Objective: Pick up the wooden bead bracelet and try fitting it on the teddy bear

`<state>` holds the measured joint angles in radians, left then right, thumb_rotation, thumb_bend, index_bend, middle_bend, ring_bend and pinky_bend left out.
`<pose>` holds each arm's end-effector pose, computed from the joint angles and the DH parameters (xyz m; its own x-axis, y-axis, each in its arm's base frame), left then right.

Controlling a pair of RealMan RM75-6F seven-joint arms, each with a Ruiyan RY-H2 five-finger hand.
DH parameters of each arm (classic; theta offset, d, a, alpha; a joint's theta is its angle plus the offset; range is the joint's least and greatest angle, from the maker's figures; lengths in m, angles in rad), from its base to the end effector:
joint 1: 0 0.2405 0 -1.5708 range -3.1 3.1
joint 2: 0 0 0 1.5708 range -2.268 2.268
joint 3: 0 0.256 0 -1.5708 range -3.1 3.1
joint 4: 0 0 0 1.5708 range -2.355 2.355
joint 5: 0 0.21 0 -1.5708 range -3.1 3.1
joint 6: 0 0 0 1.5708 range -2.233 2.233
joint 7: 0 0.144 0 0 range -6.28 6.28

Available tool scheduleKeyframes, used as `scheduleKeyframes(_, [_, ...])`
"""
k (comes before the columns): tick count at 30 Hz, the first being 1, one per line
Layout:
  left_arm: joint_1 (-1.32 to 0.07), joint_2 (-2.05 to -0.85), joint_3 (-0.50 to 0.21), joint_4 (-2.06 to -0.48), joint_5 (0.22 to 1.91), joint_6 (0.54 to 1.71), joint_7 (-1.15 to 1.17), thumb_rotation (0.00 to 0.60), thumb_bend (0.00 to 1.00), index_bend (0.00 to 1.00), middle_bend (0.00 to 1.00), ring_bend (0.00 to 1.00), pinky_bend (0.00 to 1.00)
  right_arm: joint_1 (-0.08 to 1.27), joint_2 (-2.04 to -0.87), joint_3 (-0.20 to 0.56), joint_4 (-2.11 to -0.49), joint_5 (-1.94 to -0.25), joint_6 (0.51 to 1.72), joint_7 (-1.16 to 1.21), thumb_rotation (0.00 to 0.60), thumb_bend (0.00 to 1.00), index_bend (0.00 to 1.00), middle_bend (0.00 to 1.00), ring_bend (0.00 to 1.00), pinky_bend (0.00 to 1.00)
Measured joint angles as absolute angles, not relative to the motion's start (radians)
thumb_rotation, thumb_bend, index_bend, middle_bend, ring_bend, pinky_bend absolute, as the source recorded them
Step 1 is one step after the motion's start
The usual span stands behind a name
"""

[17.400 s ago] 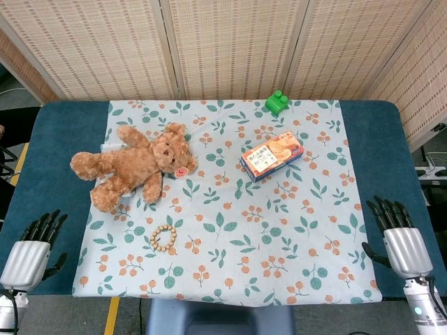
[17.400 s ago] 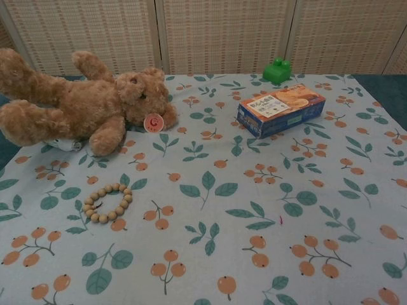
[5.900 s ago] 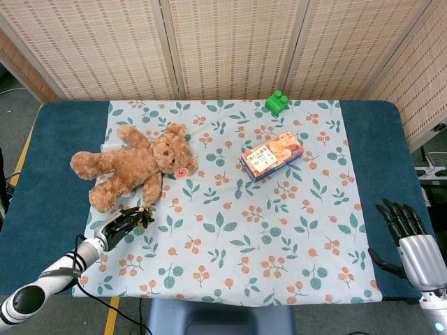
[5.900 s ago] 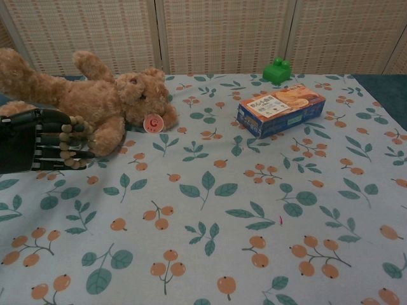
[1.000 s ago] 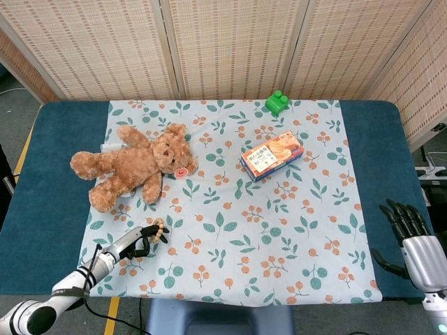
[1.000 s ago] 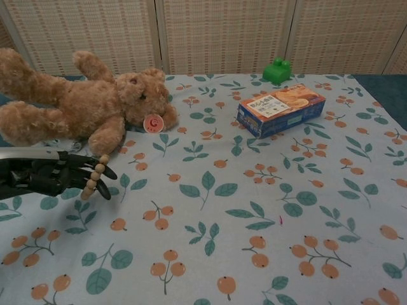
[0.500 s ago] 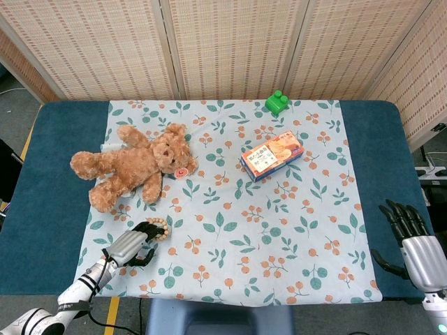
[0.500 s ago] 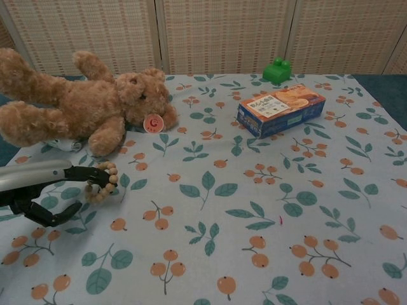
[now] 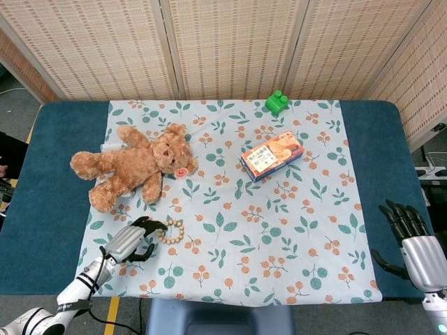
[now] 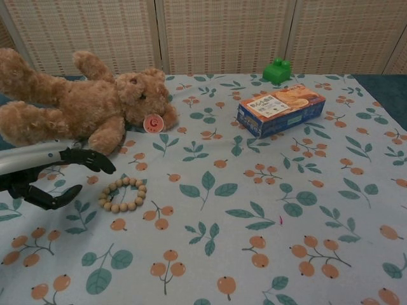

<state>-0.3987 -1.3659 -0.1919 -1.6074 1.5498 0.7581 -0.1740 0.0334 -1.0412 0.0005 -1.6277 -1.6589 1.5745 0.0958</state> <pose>-0.2158 0.2614 0.0069 0.1783 0.5440 0.8199 0.9596 -0.2804 -0.0226 -0.3000 -0.1537 0.1776 0.3680 0.0081 0.9298 -0.9229 -0.1189 0.3663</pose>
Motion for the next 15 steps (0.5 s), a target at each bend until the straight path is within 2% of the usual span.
scheduleKeyframes(6, [-0.351,-1.319,-0.169,-1.621,1.64,0.994,-0.186,0.6,0.58,0.01,0.08,0.01,0.07,0.028,-1.04,0.0,-1.624,-1.663,1.585,0.095,0.542,0.24,0.0,0.0,0.0,0.0])
scheduleKeyframes(11, [-0.24,-1.258,-0.122,-1.616,1.711,1.268,-0.158,0.6,0.54,0.0,0.0,0.0,0.06,0.025,-1.037,-0.001,-1.632,-1.642,1.572,0.058,0.54,0.24,0.0,0.0,0.0,0.0])
scheduleKeyframes(15, [-0.121,-1.241,-0.079,-1.585,1.739,1.476,-0.104,0.6,0.5,0.0,0.0,0.0,0.05,0.017,-1.045,0.012,-1.645,-1.6,1.57,-0.006,0.54,0.24,0.0,0.0,0.0,0.0])
